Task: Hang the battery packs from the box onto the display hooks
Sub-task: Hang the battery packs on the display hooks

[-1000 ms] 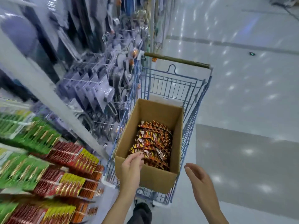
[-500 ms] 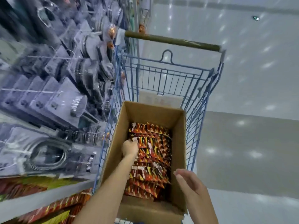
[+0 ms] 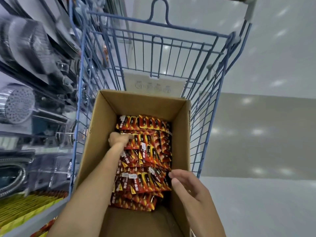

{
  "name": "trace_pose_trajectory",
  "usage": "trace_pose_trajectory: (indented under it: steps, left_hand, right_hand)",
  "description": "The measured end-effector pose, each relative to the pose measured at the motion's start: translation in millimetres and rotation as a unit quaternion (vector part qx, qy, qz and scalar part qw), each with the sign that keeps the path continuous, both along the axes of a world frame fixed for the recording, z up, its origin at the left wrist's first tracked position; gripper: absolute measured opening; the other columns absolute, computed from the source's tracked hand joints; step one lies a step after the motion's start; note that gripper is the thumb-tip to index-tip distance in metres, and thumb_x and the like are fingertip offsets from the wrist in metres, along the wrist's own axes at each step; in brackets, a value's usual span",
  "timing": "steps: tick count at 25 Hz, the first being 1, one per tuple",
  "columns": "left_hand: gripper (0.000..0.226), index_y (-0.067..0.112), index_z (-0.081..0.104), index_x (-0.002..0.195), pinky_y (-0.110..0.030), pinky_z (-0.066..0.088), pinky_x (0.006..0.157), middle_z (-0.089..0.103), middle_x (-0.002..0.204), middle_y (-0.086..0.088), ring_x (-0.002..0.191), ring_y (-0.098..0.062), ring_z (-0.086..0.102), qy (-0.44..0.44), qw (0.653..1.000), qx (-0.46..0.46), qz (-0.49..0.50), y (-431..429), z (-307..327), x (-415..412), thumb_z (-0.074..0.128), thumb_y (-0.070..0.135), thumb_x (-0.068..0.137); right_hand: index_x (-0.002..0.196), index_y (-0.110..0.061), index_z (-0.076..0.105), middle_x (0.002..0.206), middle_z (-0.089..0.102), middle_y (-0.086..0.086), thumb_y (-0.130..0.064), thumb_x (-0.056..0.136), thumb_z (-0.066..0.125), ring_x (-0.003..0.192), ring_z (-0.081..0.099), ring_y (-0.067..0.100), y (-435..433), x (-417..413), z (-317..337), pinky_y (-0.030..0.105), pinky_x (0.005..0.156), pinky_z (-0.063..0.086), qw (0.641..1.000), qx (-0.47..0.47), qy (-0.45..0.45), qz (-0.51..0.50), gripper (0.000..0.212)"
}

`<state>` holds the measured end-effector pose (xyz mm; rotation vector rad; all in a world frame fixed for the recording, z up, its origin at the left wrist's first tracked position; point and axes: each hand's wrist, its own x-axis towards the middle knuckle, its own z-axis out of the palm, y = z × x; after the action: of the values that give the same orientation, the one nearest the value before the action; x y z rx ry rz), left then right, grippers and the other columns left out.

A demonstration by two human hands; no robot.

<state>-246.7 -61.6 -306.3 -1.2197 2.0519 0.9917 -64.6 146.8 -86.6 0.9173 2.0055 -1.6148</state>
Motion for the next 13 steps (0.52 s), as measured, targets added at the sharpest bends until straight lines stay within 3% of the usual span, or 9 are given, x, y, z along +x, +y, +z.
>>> trace_pose_trajectory:
  steps: [3,7,10,13]
  left_hand:
    - [0.049,0.000,0.069,0.112,-0.039,0.054,0.100,0.070,0.116,-0.007,0.107,-0.031,0.068,0.014,0.999,0.031,-0.005,4.7,34.0,9.3,0.089,0.024,0.074]
    - [0.034,0.007,0.073,0.095,-0.044,0.060,0.089,0.076,0.094,-0.009,0.086,-0.027,0.072,-0.014,0.996,0.079,0.038,1.9,83.2,49.3,0.085,0.023,0.067]
    - [0.021,0.004,0.071,0.099,-0.038,0.059,0.068,0.074,0.089,-0.011,0.080,-0.024,0.071,-0.003,0.982,0.142,0.125,-3.5,122.7,87.8,0.079,0.006,0.080]
    - [0.031,0.009,0.069,0.114,-0.035,0.057,0.058,0.076,0.099,-0.015,0.084,-0.028,0.075,0.001,0.964,0.200,0.178,-13.7,161.6,126.7,0.074,-0.001,0.085]
  right_hand:
    - [0.107,-0.040,0.070,0.102,0.071,-0.031,-0.033,0.097,0.065,0.103,0.062,-0.012,2.9,-1.9,7.8,0.008,0.078,0.049,1.000,-0.004,-0.005,0.010,0.014]
    - [0.106,-0.036,0.072,0.105,0.073,-0.022,-0.030,0.098,0.065,0.104,0.065,-0.005,9.6,-3.3,12.9,0.012,0.086,0.049,0.999,-0.025,-0.022,-0.002,0.013]
    - [0.107,-0.034,0.072,0.110,0.071,-0.015,-0.032,0.098,0.067,0.108,0.065,0.004,5.3,-7.1,7.4,0.025,0.096,0.054,0.996,-0.043,-0.078,-0.003,0.011]
    - [0.109,-0.034,0.070,0.115,0.069,-0.009,-0.035,0.096,0.069,0.111,0.064,0.009,-1.4,-13.0,-9.3,0.038,0.104,0.054,0.992,-0.038,-0.122,0.019,0.013]
